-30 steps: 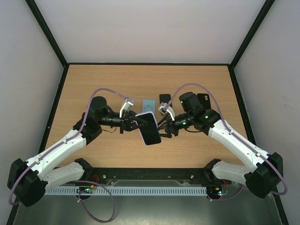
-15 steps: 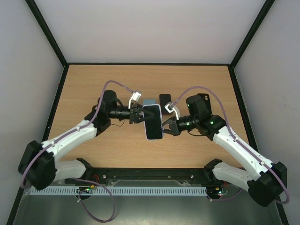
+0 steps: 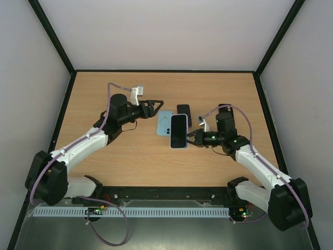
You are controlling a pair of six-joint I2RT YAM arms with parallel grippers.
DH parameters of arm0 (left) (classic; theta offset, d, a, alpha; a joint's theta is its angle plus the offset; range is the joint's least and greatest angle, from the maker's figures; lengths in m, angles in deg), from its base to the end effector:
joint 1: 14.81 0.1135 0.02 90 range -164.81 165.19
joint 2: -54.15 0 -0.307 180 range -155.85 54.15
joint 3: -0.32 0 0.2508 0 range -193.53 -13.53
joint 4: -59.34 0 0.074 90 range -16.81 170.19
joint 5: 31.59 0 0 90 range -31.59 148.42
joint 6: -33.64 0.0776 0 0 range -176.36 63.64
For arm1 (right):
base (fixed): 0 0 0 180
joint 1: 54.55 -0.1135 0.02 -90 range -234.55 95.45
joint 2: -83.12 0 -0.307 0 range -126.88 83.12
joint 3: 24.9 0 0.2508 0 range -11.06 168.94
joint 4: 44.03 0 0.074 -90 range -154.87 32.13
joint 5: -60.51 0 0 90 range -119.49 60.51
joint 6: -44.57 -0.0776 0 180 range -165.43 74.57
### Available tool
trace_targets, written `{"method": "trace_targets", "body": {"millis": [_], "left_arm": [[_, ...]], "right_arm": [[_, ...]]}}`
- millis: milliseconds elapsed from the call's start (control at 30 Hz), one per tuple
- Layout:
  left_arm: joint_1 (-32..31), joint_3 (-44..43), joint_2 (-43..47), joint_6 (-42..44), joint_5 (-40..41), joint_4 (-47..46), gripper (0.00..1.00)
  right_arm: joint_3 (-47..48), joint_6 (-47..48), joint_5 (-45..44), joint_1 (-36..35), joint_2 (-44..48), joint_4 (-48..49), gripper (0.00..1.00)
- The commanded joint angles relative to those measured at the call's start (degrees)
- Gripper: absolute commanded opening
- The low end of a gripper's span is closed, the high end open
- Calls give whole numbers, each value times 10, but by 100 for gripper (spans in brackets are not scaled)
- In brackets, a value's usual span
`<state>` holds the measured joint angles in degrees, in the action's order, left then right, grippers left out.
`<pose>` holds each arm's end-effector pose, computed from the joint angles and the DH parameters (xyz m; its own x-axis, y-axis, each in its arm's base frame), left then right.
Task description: Take the phone out of the phone case
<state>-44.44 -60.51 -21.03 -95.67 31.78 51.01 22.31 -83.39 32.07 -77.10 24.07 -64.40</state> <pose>0.2671 -0.1919 0.3331 -0.5960 -0.3125 -0.7397 0.5840 0.4635 -0.6664 0.1599 0.1403 0.2662 -0.9231 -0.0661 -0.3788 -0.3829 0.2476 0.8900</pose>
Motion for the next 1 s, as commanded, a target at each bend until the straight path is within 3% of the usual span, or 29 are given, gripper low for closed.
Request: {"method": "trace_targets", "body": {"millis": [0,133,200,300,400,633,967], "left_arm": [[-22,9,47,48,133,62,73],[-119,31,77,133,274,110,69],[-201,33,79,188,360,126,68],[-291,40,69,248,484,124,67],[-358,48,52,312,558,98,65],[-431,25,-38,409,598,55,70],[-443,-15,-151,432,611,24,71]], "right_arm": [[-18,-11,-50,34,-3,28,2],[18,61,-146,49,-12,-83,2],[35,79,-180,50,-16,-123,2],[39,81,-190,51,-30,-149,2],[40,74,-186,51,-42,-147,2],[41,58,-149,51,-64,-130,2],[29,50,-132,51,-56,-111,2]]}}
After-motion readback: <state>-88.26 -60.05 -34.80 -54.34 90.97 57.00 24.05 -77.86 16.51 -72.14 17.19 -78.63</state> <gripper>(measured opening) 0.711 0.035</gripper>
